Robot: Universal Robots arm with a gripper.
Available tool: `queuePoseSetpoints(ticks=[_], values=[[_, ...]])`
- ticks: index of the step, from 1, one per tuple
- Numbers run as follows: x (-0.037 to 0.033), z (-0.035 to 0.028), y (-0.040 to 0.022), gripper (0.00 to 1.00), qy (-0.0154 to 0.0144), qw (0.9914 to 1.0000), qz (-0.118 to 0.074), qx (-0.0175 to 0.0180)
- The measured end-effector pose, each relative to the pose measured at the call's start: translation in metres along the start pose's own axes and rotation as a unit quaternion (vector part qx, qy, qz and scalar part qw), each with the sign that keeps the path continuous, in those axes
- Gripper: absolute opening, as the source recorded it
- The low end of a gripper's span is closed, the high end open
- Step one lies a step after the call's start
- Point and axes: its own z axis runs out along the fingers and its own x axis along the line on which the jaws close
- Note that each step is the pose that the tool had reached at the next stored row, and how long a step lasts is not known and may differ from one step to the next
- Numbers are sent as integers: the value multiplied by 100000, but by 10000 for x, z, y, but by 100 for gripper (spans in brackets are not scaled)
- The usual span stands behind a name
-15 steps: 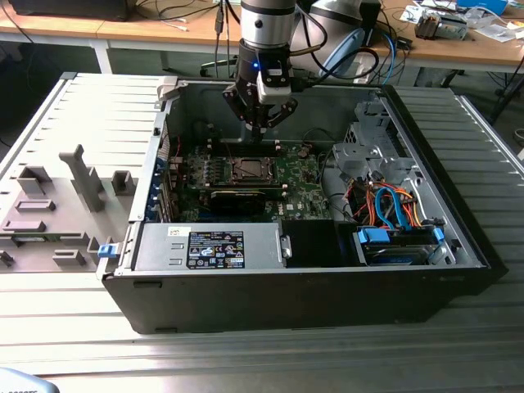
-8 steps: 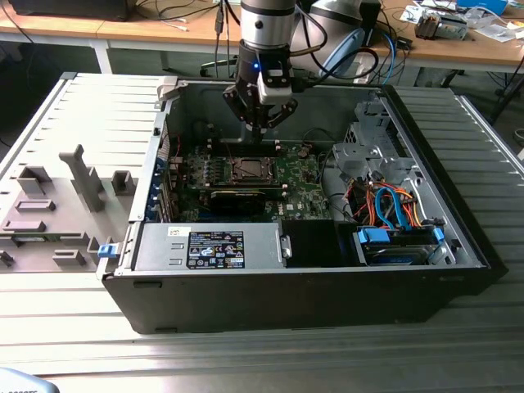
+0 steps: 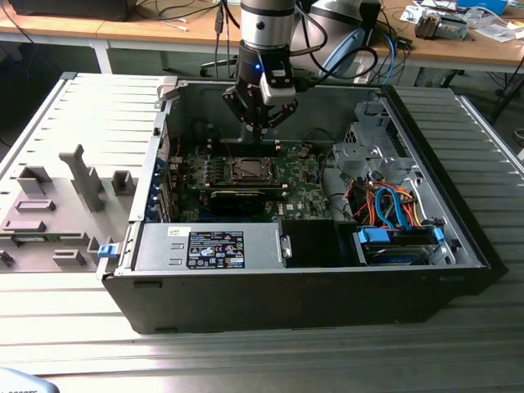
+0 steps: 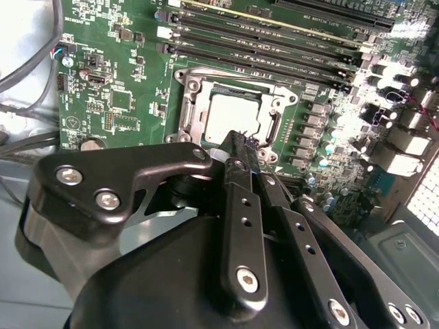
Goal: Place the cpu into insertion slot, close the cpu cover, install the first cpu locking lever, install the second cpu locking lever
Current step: 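Install the first cpu locking lever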
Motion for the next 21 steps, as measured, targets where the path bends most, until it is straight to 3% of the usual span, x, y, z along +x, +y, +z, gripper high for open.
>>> queuePoseSetpoints(ticks=[21], values=[[0, 0, 0, 11, -213, 99962, -2743, -50]])
